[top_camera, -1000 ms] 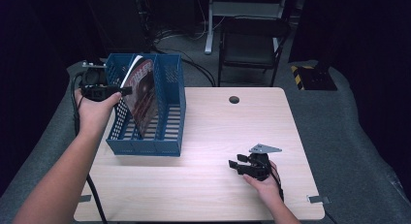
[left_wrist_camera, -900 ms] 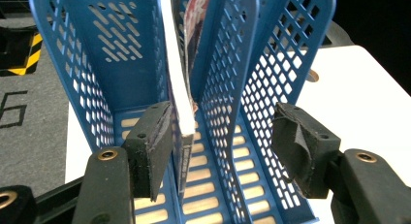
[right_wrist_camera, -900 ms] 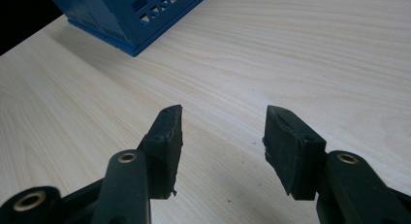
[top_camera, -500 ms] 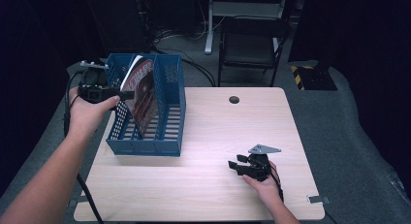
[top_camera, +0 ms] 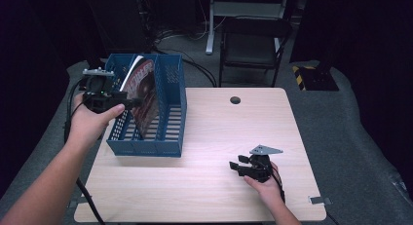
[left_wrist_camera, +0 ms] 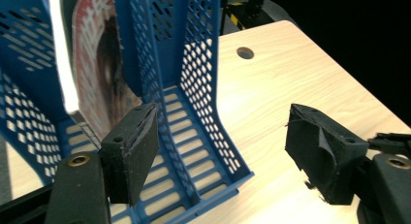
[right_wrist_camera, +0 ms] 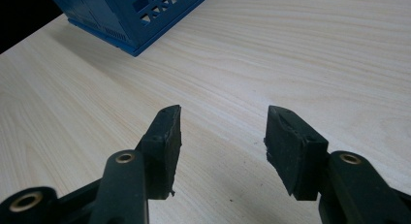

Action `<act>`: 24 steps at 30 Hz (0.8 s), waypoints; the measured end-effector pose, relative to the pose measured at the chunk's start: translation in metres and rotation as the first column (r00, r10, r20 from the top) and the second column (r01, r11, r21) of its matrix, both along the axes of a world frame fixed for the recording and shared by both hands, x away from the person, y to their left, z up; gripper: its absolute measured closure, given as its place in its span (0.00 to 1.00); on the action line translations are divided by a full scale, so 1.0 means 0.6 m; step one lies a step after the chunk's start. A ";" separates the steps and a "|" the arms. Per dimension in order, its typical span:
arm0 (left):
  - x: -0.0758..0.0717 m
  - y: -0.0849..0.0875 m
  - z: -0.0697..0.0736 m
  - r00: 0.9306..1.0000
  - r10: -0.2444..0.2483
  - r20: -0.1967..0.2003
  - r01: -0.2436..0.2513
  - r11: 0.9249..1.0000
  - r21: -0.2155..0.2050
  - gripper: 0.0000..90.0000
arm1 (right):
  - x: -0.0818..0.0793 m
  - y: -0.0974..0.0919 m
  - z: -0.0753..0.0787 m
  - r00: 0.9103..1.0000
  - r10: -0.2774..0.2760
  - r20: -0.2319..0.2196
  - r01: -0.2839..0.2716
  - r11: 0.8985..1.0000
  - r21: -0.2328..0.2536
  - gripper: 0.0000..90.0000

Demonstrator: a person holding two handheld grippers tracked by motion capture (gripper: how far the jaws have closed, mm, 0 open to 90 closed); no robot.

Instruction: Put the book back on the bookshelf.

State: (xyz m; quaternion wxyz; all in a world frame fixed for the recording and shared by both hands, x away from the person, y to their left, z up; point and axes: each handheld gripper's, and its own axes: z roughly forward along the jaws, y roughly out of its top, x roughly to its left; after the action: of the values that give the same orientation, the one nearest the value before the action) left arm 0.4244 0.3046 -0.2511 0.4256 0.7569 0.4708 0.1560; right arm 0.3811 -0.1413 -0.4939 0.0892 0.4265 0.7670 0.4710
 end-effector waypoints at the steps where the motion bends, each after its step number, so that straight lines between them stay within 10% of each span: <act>1: -0.004 -0.002 0.000 1.000 -0.018 -0.008 0.018 1.000 0.004 0.31 | 0.000 0.000 0.000 1.000 -0.002 -0.002 0.002 1.000 -0.002 0.52; 12: -0.031 -0.038 -0.030 0.992 -0.128 0.002 0.128 0.991 0.042 0.35 | 0.000 0.000 0.000 1.000 -0.003 -0.004 0.003 1.000 -0.003 0.52; 24: -0.058 -0.087 -0.093 0.967 -0.253 -0.030 0.255 0.964 0.080 0.38 | 0.001 0.000 -0.001 1.000 0.012 0.004 -0.012 1.000 -0.015 0.52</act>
State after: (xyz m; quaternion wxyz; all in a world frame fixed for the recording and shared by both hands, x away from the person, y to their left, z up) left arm 0.3894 0.2523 -0.3068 0.4054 0.8295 0.3673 0.1122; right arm 0.3818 -0.1410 -0.4945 0.0913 0.4201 0.7729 0.4667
